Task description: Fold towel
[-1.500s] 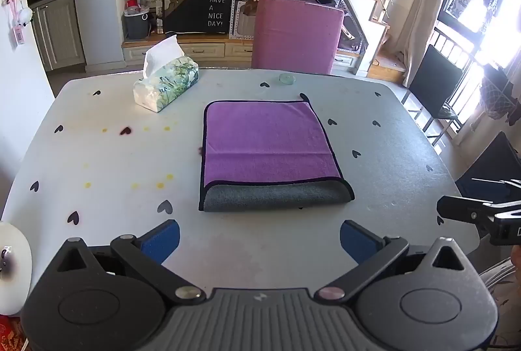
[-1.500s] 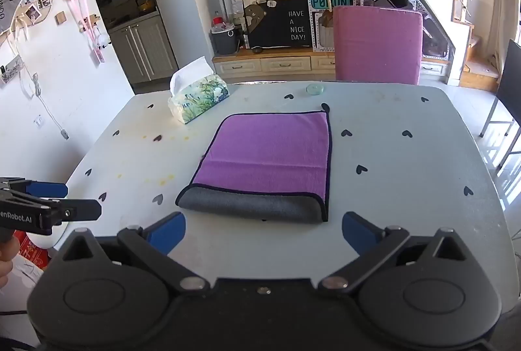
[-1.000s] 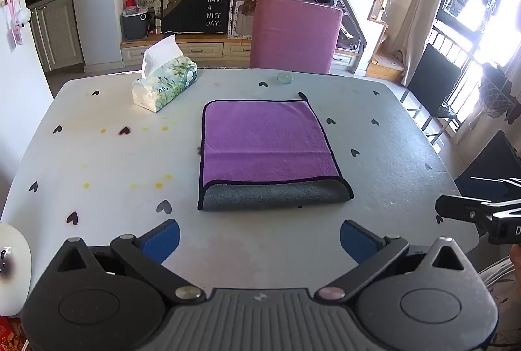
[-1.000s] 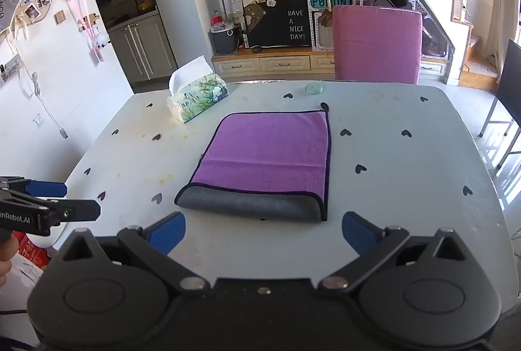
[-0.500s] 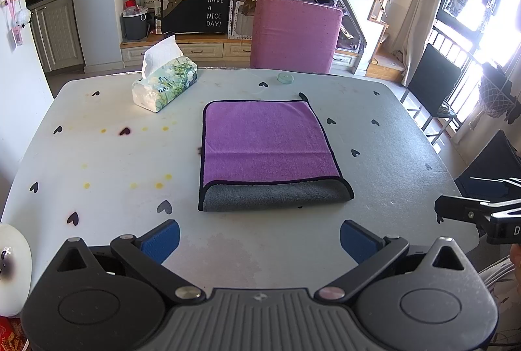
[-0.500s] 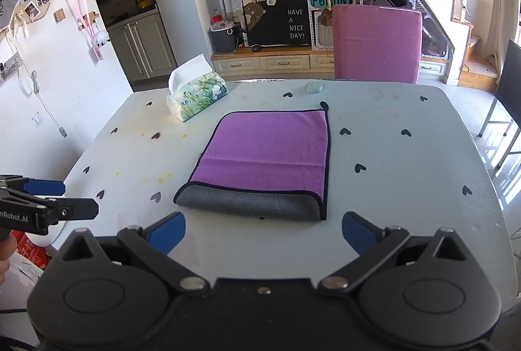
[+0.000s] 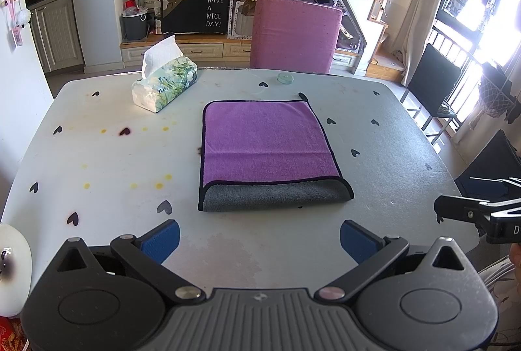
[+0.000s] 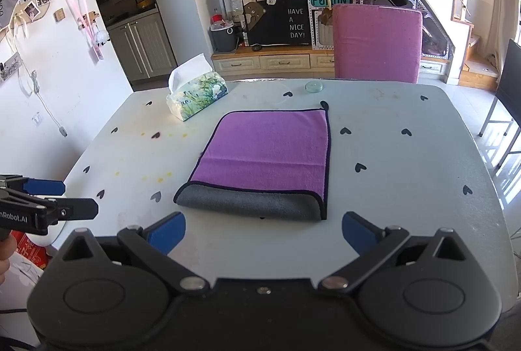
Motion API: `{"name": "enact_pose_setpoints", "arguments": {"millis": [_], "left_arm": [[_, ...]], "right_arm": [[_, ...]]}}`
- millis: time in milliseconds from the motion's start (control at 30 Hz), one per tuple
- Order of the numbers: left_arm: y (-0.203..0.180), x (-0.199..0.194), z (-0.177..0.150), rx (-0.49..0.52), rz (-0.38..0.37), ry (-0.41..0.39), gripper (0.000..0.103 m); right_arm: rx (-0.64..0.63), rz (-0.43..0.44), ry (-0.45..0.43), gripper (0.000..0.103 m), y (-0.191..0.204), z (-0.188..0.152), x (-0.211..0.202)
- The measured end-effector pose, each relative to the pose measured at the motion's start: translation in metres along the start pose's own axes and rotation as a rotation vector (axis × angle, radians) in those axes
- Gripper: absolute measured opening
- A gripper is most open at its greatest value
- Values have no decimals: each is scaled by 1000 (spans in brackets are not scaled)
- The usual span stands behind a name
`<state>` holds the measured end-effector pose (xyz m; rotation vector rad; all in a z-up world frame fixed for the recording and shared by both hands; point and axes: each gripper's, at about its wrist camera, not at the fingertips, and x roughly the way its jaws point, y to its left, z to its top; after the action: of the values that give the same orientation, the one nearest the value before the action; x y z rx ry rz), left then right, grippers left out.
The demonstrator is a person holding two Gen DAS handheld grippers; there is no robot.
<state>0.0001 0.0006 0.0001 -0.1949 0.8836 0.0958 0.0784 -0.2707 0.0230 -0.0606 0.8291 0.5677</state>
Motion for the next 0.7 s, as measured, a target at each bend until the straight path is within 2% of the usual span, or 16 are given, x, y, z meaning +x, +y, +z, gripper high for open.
{"name": "enact_pose_setpoints", "arguments": {"millis": [700], "left_arm": [[0, 0, 0, 0, 1, -1, 103]], "right_arm": [[0, -2, 2, 102, 0, 0, 2]]}}
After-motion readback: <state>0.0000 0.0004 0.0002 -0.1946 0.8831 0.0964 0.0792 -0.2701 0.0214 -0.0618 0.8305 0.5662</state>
